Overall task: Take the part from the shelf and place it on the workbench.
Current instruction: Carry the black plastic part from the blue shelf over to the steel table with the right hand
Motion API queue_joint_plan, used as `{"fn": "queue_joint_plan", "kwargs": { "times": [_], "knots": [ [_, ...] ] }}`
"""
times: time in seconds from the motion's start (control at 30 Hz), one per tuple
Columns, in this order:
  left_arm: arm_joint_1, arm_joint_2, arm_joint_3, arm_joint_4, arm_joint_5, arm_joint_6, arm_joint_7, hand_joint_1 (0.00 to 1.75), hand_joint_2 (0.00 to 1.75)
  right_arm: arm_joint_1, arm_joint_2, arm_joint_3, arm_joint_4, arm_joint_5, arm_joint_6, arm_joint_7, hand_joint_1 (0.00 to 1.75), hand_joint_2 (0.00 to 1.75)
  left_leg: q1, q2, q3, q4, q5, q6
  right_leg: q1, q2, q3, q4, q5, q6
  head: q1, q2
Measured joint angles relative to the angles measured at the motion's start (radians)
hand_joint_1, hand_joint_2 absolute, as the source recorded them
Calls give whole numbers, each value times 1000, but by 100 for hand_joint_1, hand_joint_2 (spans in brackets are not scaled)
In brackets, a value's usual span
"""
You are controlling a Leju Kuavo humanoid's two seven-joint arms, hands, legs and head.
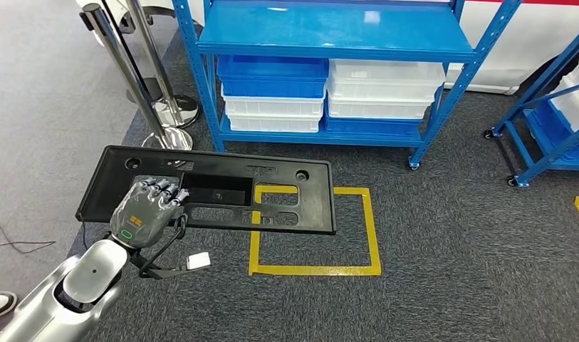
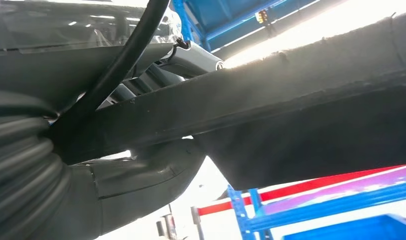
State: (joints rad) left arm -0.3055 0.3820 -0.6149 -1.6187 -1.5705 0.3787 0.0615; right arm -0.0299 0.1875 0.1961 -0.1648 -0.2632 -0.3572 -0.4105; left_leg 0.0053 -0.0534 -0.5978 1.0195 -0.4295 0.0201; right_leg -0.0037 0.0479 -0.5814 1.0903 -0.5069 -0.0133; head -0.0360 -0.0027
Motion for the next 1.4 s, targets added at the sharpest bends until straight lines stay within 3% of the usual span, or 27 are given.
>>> {"fn": "queue_joint_plan", "kwargs": {
  "times": [0.07, 0.27, 0.33, 0.4, 0.43, 0.47, 0.5, 0.57, 0.63, 0.7, 0.77, 0.83, 0.9, 0.93, 0.97, 1.03, 1.1, 1.17, 1.23, 1.3, 1.37, 1.4],
  "knots": [
    [0, 2, 0, -1, 0, 0, 1, 175, 175, 0, -1, 1, 0, 2, 0, 0, 0, 0, 3, -15, -7, 0, 8, -10, 3, 25, 33, -63, 15, -8, 0, 0],
    [2, 7, 0, -4, 0, -1, 2, 175, 175, -2, -1, 3, 0, 4, 0, 0, 0, 0, 6, -35, -14, -4, 19, -27, 6, 2, 34, -72, 22, -8, 0, 0],
    [1, 13, 1, -8, 0, -1, 4, 175, 175, -1, -1, 4, 0, 5, 0, 0, 0, 0, 7, -2, -54, 86, -41, -40, 0, -30, 32, -87, 34, -16, 0, 0],
    [2, 20, 3, -11, 0, -2, 7, 175, 175, 2, 0, 6, 0, 5, -1, 1, 0, 0, 11, 40, -112, 235, -125, -54, -4, -68, 24, -93, 43, -23, 0, 0],
    [4, 23, 3, -11, 0, -2, 9, 175, 175, 2, 0, 6, 0, 6, -1, 1, 0, 0, 14, 43, -118, 267, -134, -59, -5, -81, 20, -90, 44, -23, 0, 0],
    [5, 25, 3, -12, 0, -2, 11, 175, 175, 2, 0, 6, 0, 6, -1, 1, 0, 0, 16, 47, -105, 260, -125, -63, -5, -93, 16, -86, 44, -22, 0, 0],
    [4, 28, 3, -13, 1, -1, 10, 175, 175, 2, 1, 6, 0, 6, 5, 7, 0, 0, 19, 54, -74, 214, -100, -66, -6, -104, 13, -81, 44, -20, 0, 0],
    [-4, 30, 2, -14, 6, 3, -7, 175, 175, 1, 3, 9, 0, 8, 58, 52, 0, 0, 17, 92, 5, 81, -56, -66, -4, -125, 6, -68, 39, -13, 0, 0],
    [-24, 23, -1, -10, 14, 7, -38, 175, 175, 1, 0, 18, 0, 11, 187, 127, 0, 0, 11, 112, 38, 13, -42, -51, 2, -143, 1, -58, 36, -1, 0, 0],
    [-52, 10, -5, 7, 25, 11, -63, 175, 175, 2, -30, 27, 0, 11, 338, 165, 0, 0, 7, 94, 30, 10, -36, -31, 4, -162, 0, -57, 40, 11, 0, 0],
    [-81, -3, -6, 28, 35, 17, -77, 175, 175, 4, -79, 32, 0, 9, 441, 167, 0, 0, 8, 78, 25, 4, -26, -14, -2, -141, -8, -41, 26, 27, 0, 0],
    [-105, -13, -6, 44, 38, 21, -81, 175, 175, 11, -116, 37, 0, 7, 477, 166, 0, 0, 11, 65, 18, -2, -15, 1, -7, -85, -49, 44, -33, 38, 0, 0],
    [-117, -23, -8, 57, 39, 22, -83, 175, 175, 19, -139, 39, 1, 6, 480, 165, 0, 0, 9, 47, 8, -2, -8, 7, -7, -56, -109, 174, -98, 39, 0, 0],
    [-118, -27, -9, 62, 39, 22, -85, 175, 175, 22, -145, 39, 1, 5, 479, 165, 0, 0, 7, 35, 3, -1, -5, 8, -6, -52, -127, 215, -108, 37, 0, 0],
    [-118, -30, -10, 67, 39, 23, -86, 175, 175, 24, -149, 39, 1, 6, 478, 165, 0, 0, 7, 23, 0, -1, -2, 8, -6, -51, -128, 221, -99, 35, 0, 0],
    [-119, -34, -12, 73, 39, 23, -89, 175, 175, 25, -152, 40, 2, 6, 472, 164, 0, 0, 6, -2, -3, 0, 3, 5, -7, -38, -75, 125, -35, 27, 0, 0],
    [-125, -40, -12, 76, 34, 23, -89, 175, 175, 27, -153, 42, 2, 6, 464, 164, 0, 0, 4, -25, -7, 2, 6, -1, -8, 5, -9, -5, 16, 19, 0, 0],
    [-134, -45, -12, 77, 26, 22, -88, 175, 175, 27, -153, 44, 2, 7, 461, 163, 0, 0, 5, -46, -15, 4, 12, -12, -7, 26, 14, -57, 25, 18, 0, 0],
    [-137, -47, -12, 78, 18, 20, -86, 175, 175, 25, -152, 47, 2, 7, 460, 161, 0, 0, 8, -61, -23, 3, 18, -24, -7, 5, 16, -64, 29, 13, 0, 0],
    [-139, -49, -12, 78, 11, 17, -82, 175, 175, 24, -152, 48, 2, 6, 459, 160, 0, 0, 6, -25, -39, 34, -6, -35, -11, -21, 20, -76, 36, -1, 0, 0],
    [-144, -52, -12, 78, 6, 15, -74, 175, 175, 27, -153, 49, 2, 5, 458, 159, 0, 0, 8, 28, -83, 139, -69, -45, -11, -47, 20, -82, 40, -11, 0, 0],
    [-145, -53, -12, 79, 5, 14, -71, 175, 175, 28, -153, 49, 3, 4, 458, 159, 0, 0, 11, 38, -111, 205, -101, -50, -10, -59, 18, -81, 41, -13, 0, 0]
  ]
}}
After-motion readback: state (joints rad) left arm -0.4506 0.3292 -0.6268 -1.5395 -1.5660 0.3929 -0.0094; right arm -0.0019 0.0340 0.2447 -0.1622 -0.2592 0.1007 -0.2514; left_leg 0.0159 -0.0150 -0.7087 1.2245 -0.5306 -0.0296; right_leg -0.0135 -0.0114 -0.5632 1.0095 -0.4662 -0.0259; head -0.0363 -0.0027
